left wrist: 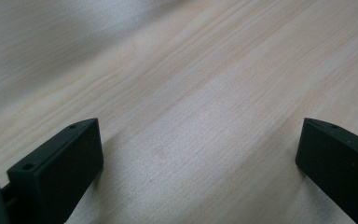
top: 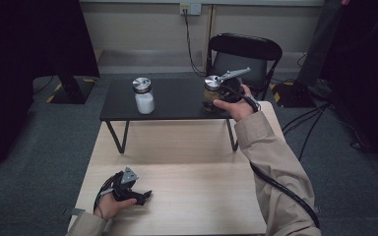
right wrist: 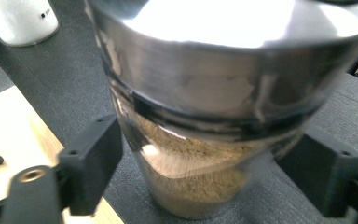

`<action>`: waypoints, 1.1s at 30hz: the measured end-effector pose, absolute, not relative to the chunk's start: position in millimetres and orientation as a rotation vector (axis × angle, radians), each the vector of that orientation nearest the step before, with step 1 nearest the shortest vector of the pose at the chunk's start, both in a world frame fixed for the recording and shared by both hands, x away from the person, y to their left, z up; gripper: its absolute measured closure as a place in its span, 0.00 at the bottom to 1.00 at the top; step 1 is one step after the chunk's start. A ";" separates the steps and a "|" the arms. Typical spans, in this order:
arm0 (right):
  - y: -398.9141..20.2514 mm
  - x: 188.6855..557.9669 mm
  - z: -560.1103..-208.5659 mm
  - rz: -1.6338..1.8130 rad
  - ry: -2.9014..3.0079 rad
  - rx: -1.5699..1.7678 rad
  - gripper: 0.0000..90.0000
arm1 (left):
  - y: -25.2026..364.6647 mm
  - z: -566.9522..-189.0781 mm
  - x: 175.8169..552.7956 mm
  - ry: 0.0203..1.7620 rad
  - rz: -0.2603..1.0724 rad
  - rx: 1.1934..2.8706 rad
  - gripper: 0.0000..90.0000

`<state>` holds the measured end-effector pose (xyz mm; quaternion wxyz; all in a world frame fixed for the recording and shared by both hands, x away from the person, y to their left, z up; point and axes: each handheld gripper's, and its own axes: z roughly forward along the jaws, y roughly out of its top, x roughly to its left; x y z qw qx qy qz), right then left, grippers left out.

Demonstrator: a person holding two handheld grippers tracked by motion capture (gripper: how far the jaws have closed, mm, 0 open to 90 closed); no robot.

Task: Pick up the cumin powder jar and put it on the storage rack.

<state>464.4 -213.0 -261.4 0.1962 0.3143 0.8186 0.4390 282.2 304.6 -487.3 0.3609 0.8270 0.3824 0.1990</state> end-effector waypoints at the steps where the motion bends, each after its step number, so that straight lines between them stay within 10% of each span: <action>1: -213.2 463.7 -261.1 1.227 2.295 0.883 0.12 | 304.5 -487.0 282.2 0.986 0.513 2.132 0.00; 33: -228.2 421.4 -267.7 1.256 2.307 0.802 0.01 | 304.4 -487.6 282.1 0.988 0.511 2.127 0.00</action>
